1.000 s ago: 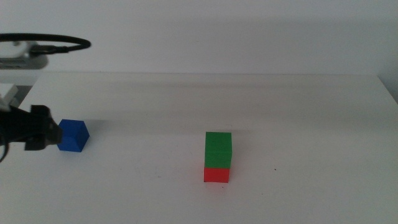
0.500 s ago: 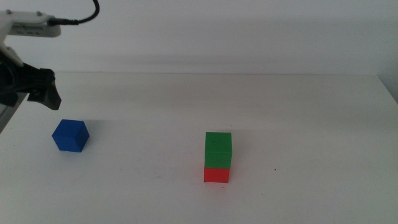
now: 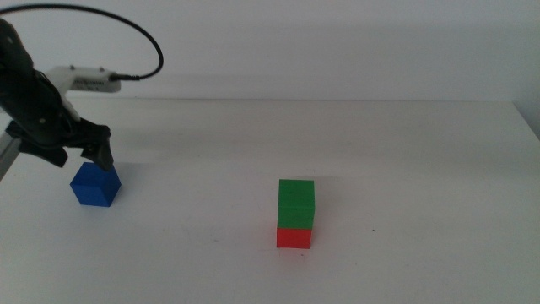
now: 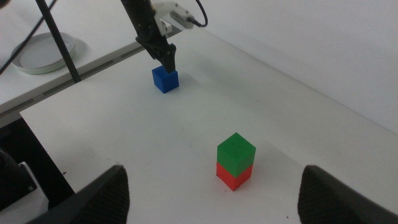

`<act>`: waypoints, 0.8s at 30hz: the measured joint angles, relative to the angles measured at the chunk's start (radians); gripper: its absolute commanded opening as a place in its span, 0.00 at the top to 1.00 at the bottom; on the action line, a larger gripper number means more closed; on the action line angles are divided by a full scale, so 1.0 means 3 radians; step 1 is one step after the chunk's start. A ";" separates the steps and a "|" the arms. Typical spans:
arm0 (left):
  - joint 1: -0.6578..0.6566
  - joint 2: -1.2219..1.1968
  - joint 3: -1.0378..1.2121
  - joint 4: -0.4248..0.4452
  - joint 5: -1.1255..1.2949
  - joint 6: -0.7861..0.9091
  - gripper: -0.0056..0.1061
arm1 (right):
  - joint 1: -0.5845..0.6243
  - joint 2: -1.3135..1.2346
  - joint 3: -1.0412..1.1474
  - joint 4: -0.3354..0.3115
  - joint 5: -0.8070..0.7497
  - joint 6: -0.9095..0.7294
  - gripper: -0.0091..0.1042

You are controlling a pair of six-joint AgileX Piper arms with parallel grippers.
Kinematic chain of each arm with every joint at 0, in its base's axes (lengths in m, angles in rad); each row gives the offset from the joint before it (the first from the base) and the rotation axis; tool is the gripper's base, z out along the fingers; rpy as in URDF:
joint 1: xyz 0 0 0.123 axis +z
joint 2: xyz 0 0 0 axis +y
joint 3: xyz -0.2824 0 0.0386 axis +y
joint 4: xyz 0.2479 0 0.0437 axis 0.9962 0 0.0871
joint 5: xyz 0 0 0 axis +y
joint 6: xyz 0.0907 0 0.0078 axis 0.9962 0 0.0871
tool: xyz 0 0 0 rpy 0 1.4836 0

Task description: Stack red cubes first, then green, then blue cubes in a specific spot.

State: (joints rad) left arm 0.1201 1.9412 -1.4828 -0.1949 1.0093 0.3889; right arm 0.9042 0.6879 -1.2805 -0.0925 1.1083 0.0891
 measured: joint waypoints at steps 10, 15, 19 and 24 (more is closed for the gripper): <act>0.0000 0.0339 0.0000 -0.0006 -0.0190 0.0014 0.12 | 0.0000 0.0000 0.0000 0.0000 0.0000 0.0000 0.18; 0.0000 0.0447 0.0000 -0.0021 -0.0251 0.0014 0.28 | 0.0000 0.0000 0.0000 0.0000 0.0000 0.0000 0.18; 0.0000 0.0469 0.0000 -0.0057 -0.0205 0.0004 0.67 | 0.0000 0.0000 0.0000 0.0000 0.0000 0.0000 0.18; -0.0044 0.0273 0.0000 -0.0068 -0.0017 -0.0251 0.97 | 0.0000 0.0000 0.0000 0.0000 0.0000 0.0000 0.18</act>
State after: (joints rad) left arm 0.1068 2.0231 -1.4828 -0.2152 1.0041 0.3136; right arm 0.9042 0.6879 -1.2805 -0.0925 1.1083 0.0891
